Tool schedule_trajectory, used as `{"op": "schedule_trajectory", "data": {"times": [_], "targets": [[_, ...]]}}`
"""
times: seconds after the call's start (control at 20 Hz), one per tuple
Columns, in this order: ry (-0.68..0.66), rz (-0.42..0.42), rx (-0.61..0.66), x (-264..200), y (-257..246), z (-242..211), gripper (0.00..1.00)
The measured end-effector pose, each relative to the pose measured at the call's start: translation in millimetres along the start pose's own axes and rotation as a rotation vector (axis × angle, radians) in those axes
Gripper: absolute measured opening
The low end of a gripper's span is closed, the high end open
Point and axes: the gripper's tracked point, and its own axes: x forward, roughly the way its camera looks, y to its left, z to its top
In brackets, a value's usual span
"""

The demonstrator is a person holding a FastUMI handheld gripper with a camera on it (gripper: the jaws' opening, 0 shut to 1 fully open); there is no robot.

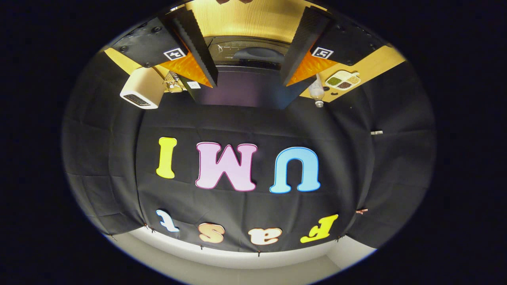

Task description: Open the toaster oven, put the food inside, and close the toaster oven door.

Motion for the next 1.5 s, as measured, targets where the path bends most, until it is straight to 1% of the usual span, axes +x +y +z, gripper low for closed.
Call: {"op": "schedule_trajectory", "data": {"times": [0.15,0.3,0.5,0.6,0.65,0.7,0.75,0.95,1.25,1.5], "targets": [[0.051,-0.032,-0.006,27.4,4.2,-23.4,0.98],[0.095,-0.06,0.013,45.4,8.1,-43.4,0.98],[0.166,-0.094,0.025,54.1,13.7,-73.5,0.98],[0.159,-0.101,0.041,57.7,13.2,-71.4,0.98],[0.186,-0.092,0.059,55.4,16.9,-76.9,0.97],[0.168,-0.098,0.059,53.7,17.7,-72.8,0.98],[0.18,-0.094,0.05,56.3,17.9,-74.9,0.97],[0.201,-0.081,0.058,45.2,20.1,-79.1,0.98],[0.241,-0.055,0.092,8.2,23.4,-95.0,0.98],[0.276,-0.035,0.085,-15.3,26.9,-111.4,0.97]]}}
